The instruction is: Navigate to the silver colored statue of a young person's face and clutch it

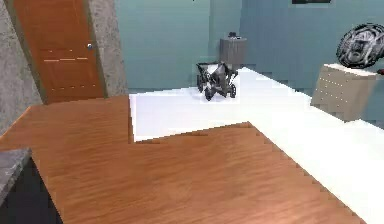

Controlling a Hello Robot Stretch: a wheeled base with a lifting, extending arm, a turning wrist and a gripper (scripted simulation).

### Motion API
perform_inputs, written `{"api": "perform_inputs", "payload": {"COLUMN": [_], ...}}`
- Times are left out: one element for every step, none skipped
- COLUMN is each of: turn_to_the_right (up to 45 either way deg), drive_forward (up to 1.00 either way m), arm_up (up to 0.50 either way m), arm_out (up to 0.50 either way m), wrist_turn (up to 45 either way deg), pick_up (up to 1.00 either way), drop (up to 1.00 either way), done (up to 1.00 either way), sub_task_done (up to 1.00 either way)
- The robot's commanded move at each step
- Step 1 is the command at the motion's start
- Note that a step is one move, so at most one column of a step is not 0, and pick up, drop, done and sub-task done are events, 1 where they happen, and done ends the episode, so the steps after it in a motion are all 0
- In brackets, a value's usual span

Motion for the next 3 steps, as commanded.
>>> {"api": "perform_inputs", "payload": {"turn_to_the_right": [-45.0,-45.0,-15.0], "drive_forward": [0.00,0.00,0.00], "arm_up": [0.00,0.00,0.00], "arm_out": [0.00,0.00,0.00], "wrist_turn": [0.0,0.0,0.0], "pick_up": [0.00,0.00,0.00], "drop": [0.00,0.00,0.00], "done": [0.00,0.00,0.00], "sub_task_done": [0.00,0.00,0.00]}}
